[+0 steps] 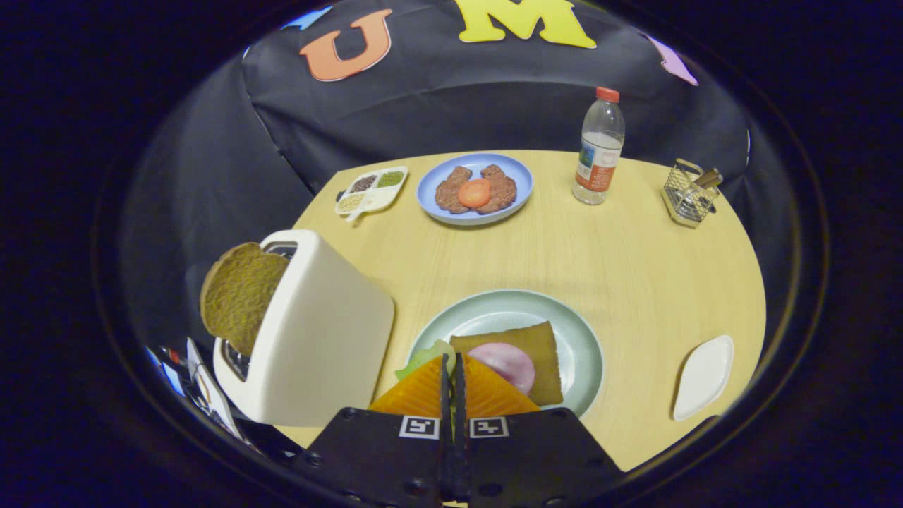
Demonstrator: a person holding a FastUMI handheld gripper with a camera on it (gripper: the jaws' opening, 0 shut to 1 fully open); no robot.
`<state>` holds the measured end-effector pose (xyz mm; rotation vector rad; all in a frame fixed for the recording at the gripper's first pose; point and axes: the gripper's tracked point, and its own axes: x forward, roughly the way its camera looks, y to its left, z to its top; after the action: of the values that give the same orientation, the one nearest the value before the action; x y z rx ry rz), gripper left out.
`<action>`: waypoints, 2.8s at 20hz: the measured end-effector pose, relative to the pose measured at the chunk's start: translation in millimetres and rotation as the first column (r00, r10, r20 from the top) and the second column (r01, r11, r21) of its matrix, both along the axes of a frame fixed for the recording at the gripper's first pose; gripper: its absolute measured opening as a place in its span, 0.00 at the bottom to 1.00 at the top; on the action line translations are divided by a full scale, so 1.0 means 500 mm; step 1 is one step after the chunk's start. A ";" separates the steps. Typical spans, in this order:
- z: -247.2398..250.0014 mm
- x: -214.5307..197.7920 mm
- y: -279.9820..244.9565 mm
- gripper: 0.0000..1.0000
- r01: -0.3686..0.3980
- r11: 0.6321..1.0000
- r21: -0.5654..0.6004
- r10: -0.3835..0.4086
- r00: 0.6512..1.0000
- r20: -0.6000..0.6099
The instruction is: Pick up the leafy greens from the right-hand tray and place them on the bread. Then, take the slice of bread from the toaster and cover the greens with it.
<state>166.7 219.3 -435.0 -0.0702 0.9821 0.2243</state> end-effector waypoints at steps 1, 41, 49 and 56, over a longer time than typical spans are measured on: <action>-0.007 0.016 -0.016 0.01 0.011 1.000 -0.019 -0.011 1.000 0.002; 0.537 -0.135 0.078 0.97 -0.018 1.000 -0.018 0.025 0.764 0.645; 0.403 -0.129 0.233 0.97 -0.064 0.998 -0.029 0.069 0.828 0.557; 0.257 -0.090 0.321 0.97 -0.028 0.998 -0.053 0.047 0.904 0.425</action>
<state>121.7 379.8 -306.4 -0.1729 0.5481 0.2106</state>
